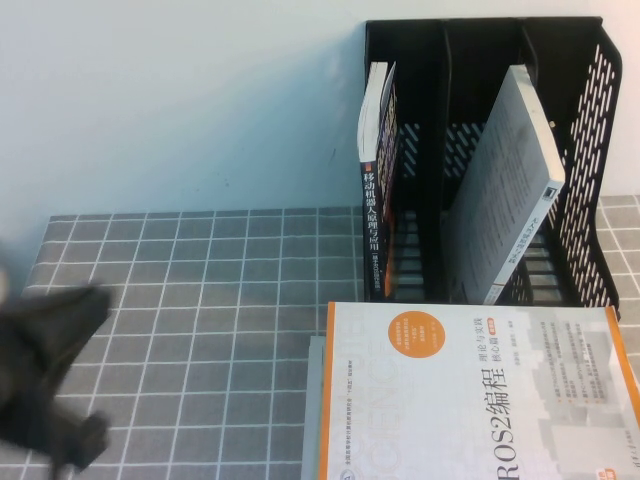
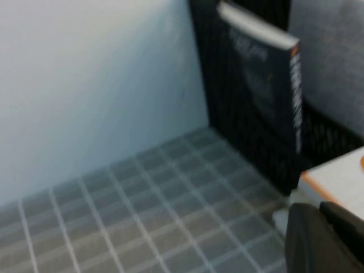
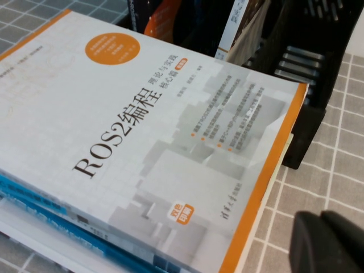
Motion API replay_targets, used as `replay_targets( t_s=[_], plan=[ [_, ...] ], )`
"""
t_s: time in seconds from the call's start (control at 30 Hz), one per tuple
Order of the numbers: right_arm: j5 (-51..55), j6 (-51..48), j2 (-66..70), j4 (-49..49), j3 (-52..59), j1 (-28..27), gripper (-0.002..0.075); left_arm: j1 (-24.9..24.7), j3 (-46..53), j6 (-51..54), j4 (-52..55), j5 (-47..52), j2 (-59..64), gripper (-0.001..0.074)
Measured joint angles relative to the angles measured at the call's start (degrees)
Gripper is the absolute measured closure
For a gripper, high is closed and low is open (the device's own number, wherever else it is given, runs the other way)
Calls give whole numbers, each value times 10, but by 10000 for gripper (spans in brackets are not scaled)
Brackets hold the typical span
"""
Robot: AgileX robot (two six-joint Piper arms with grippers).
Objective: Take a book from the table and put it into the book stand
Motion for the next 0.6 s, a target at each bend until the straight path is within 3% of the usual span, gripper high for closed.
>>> replay_targets(
  t_s=[0.2, 0.6],
  plan=[
    [0, 0, 0, 9, 0, 0, 729, 103, 130, -62, -68, 121, -155, 737],
    [0, 0, 0, 12, 0, 0, 729, 302, 357, -80, -177, 37, -390, 737]
  ],
)
